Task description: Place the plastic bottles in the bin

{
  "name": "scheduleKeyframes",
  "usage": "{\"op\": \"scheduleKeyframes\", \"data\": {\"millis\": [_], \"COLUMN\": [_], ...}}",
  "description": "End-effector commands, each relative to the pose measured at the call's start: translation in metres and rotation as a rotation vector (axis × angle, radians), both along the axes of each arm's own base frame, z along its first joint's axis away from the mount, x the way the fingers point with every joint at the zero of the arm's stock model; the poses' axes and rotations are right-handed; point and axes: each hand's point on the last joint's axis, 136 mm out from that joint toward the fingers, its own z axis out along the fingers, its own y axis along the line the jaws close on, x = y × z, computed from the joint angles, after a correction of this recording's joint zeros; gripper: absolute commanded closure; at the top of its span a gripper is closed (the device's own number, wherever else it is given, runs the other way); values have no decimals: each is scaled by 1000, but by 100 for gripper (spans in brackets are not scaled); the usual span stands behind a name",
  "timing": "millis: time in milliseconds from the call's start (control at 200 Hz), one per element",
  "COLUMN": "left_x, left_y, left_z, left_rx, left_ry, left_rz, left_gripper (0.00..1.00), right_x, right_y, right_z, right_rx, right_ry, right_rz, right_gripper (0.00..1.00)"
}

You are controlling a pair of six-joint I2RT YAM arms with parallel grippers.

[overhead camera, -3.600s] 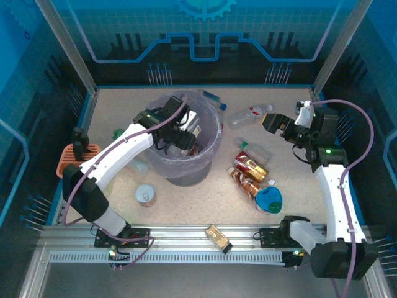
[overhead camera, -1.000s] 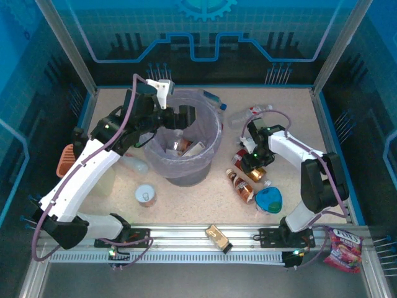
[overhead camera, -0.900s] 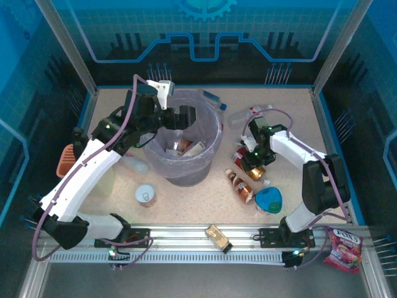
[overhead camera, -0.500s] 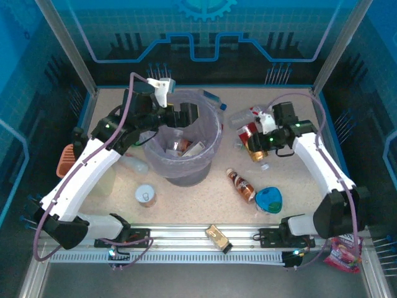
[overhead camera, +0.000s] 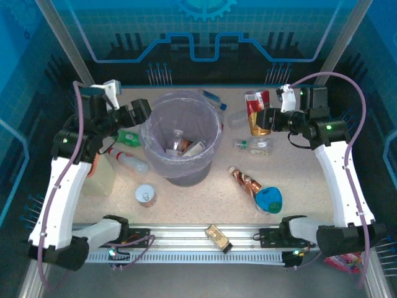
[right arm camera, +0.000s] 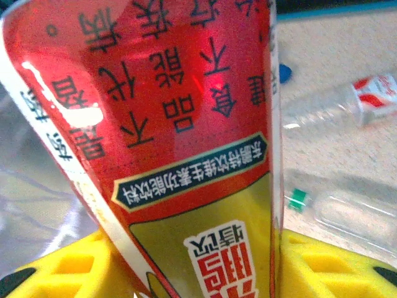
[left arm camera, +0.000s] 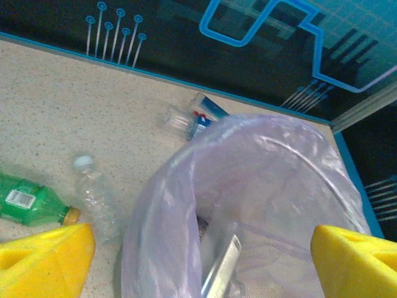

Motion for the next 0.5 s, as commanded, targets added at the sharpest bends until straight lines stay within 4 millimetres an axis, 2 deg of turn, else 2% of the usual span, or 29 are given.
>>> {"op": "scheduleKeyframes", "data": {"millis": [0, 110, 230, 365, 495], "left_x": [-2, 3, 3, 3, 8], "left_y": [-17, -26, -22, -21, -27], "left_z": [-40, -59, -73, -89, -100], "left_rx": [-89, -147, -124, -105, -130], "left_ry": [127, 159, 191, 227, 243], "left_rz": [-61, -74, -53, -51, -63], "left_gripper": [12, 16, 24, 32, 38], "right_x": [-3, -4, -6, -7, -5], "right_y": [32, 70, 112, 159, 199], "right_z": [43, 63, 73, 64, 43], "right_rx": [80, 77, 54, -8, -88], "right_ry": [-94, -138, -177, -189, -173], "right_rz": [64, 157, 255, 344, 409], "right_gripper": [51, 51, 51, 52, 52]}}
